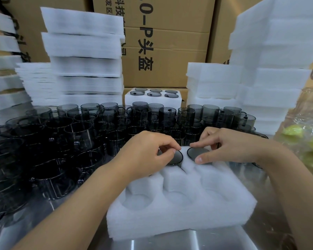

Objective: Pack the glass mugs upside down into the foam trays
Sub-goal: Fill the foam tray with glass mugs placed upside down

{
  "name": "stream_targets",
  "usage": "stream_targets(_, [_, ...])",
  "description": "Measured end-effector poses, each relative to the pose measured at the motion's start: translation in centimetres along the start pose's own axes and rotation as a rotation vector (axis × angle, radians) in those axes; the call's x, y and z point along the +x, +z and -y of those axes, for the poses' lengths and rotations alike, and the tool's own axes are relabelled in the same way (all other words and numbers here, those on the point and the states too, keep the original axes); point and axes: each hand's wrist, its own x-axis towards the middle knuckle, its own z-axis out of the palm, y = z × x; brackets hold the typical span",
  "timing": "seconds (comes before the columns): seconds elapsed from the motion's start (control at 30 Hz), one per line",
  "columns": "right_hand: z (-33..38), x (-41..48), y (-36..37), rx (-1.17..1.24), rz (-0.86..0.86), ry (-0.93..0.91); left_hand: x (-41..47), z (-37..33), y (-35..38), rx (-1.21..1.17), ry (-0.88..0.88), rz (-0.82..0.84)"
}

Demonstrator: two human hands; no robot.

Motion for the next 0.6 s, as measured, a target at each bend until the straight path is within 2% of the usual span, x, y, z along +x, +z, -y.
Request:
stream_targets(0.1, [0.1, 0.0, 0.2, -0.009, -0.077, 0.012, 0.0, -0.1, -0.1, 0.011, -0.005, 0.008])
stream_targets(0.13, [0.0, 0.3, 0.3, -0.015, -0.181, 0.021, 0.0, -0.1, -0.1, 0.014, -0.005, 0.009])
stream_targets(0.23, [-1.0, 1.3, 0.2, -0.093, -0.665, 0.079, -0.1, -0.2, -0.2, 0.017, -0.004, 0.014])
stream_targets(0.3, [-2.1, 1.7, -0.1, -0.198, -0.869, 0.181, -0.1, -0.2, -0.2, 0.020, -0.010, 0.021])
stream_targets(0.4, [-3.9, 1.9, -0.1, -0.319, -0.878, 0.387, 0.0, -0.2, -0.2, 0.027, -0.027, 0.032])
stream_targets(0.6, [-4.9, 2.3, 0.4, -0.393, -0.812, 0.443, 0.0, -0.1, -0.2, 0.037, -0.010, 0.027])
